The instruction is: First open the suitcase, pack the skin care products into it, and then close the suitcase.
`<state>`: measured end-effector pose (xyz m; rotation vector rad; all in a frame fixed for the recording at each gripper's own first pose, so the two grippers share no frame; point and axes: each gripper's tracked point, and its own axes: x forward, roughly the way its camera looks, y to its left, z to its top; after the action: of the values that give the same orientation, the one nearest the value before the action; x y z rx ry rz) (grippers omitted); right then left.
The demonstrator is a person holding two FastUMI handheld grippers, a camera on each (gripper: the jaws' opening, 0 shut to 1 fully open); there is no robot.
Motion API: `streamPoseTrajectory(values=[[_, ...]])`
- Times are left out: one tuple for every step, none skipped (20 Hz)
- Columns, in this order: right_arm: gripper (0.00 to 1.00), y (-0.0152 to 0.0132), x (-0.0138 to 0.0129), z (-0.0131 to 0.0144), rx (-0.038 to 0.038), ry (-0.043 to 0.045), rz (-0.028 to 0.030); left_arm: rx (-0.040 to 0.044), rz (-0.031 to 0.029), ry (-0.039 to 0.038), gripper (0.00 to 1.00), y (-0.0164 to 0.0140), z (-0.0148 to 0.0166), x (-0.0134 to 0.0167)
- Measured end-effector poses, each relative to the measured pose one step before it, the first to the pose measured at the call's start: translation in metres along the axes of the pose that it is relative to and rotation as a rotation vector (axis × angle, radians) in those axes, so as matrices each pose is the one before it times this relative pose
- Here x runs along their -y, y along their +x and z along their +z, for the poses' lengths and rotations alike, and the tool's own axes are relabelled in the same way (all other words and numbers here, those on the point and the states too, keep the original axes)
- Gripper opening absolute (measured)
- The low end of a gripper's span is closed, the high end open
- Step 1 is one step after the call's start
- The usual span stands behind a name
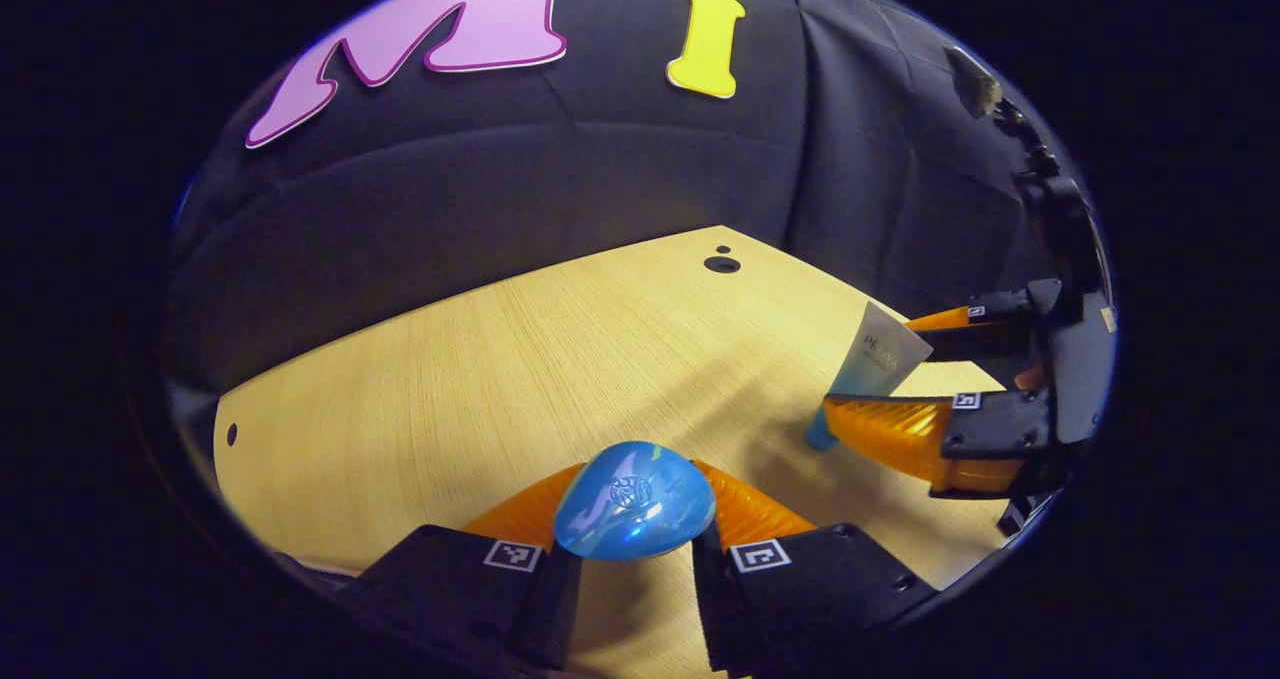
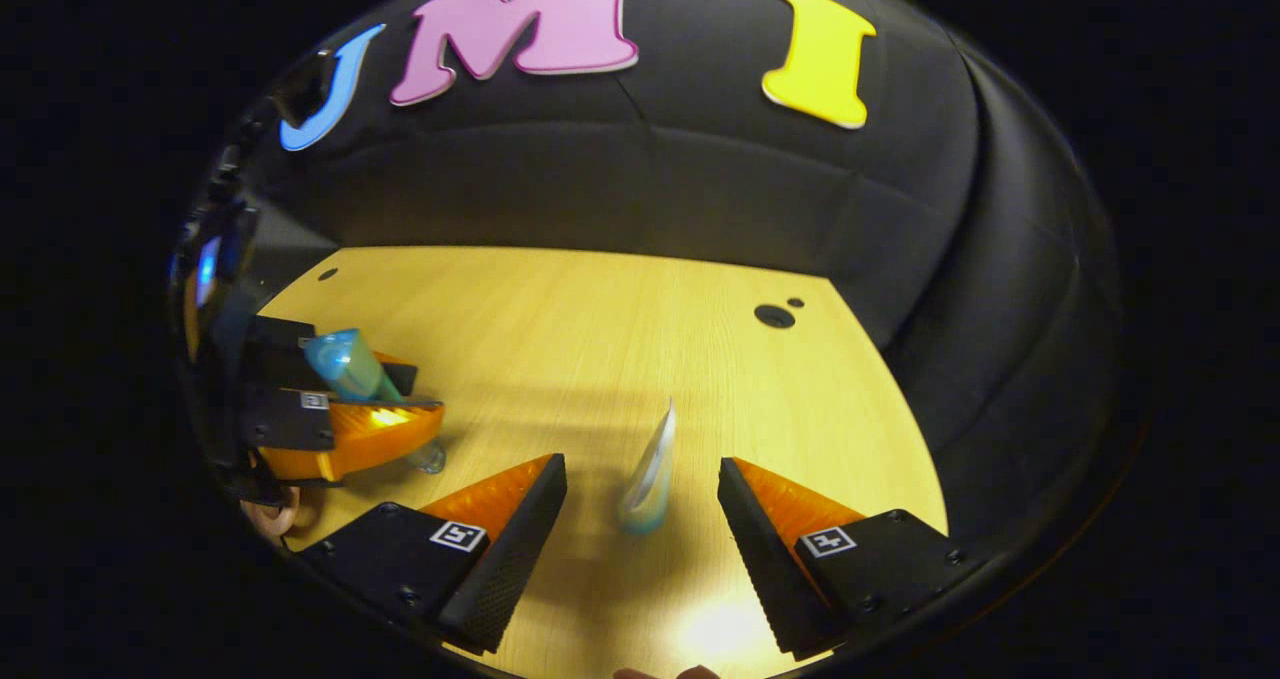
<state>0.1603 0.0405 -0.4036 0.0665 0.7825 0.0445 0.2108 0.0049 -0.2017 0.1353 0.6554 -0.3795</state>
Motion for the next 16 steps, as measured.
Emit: streamPoseTrajectory(values=[[0.98,0.00571,0.00247,-0.00502,-0.01847,0.01504,0.00191,-0.00419,0.00069,-0.00049,0.54,0.00104,-0.00219,-0.00013],[0.98,0.00558,0.00028,-0.00197,-0.02011,0.01587,0.01602,0.00537,-0.00085,-0.00255,0.51,0.0003,0.00142,-0.00022],[0.76,0.00637,-0.00158,-0.00673,-0.0296,0.00997,0.00842,-0.00157,0.00163,0.00072,0.54,-0.00001,0.00017,0.00003],[0.55,-0.00143,-0.00064,0.00986,0.01386,0.02849,0.00126,-0.00456,0.00038,0.00247,0.54,-0.00104,-0.0014,0.00018],[0.34,0.00596,-0.00365,-0.00229,0.00281,0.02053,0.01224,-0.00706,0.00063,0.00062,0.54,0.00095,0.0003,0.00101],[0.3,-0.00379,-0.00066,-0.00225,-0.01685,0.00378,0.00882,-0.01167,0.00193,-0.00826,0.54,0.00093,0.00045,-0.00095],[0.28,-0.00205,0.00407,-0.00027,-0.00003,0.00121,-0.008,-0.01984,-0.00614,-0.02557,0.54,0.00037,0.00108,-0.00068],[0.31,-0.00559,-0.00135,0.00282,0.00516,-0.0016,0.00896,-0.0153,-0.01648,-0.02614,0.53,-0.00223,0.00198,-0.00357],[0.31,-0.00678,-0.00257,0.00479,0.01991,-0.00547,0.01103,-0.00469,-0.00556,-0.03765,0.52,-0.00571,0.00618,-0.00457],[0.31,-0.01335,-0.00225,0.00708,0.02208,-0.01853,0.00949,0.00642,0.00271,-0.03172,0.53,-0.00481,0.00714,-0.00459],[0.31,-0.01355,-0.00275,0.00501,0.01882,-0.01618,0.00221,0.015,0.00513,-0.02325,0.52,-0.00968,0.00968,-0.00688],[0.31,-0.01766,-0.00536,0.00069,0.01429,-0.00849,0.00624,0.01653,0.00131,-0.01645,0.52,-0.01734,0.00747,-0.01002],[0.31,-0.01476,-0.00444,0.00208,0.01285,-0.00826,0.00815,0.01476,-0.00195,-0.00517,0.52,-0.01827,0.00872,-0.00822],[0.31,-0.01392,-0.00556,0.00188,0.01652,-0.01242,0.00354,0.01524,0.00428,0.00677,0.48,-0.02316,0.00612,-0.01075],[0.24,-0.01242,-0.00763,0.0026,0.01885,-0.012,0.00879,0.00419,0.0118,0.01136,0.52,-0.02354,0.00601,-0.0094],[0.31,-0.0128,-0.00486,0.00095,0.01157,-0.00989,0.00509,-0.00212,0.01042,0.01003,0.52,-0.0222,0.0018,-0.01107]])
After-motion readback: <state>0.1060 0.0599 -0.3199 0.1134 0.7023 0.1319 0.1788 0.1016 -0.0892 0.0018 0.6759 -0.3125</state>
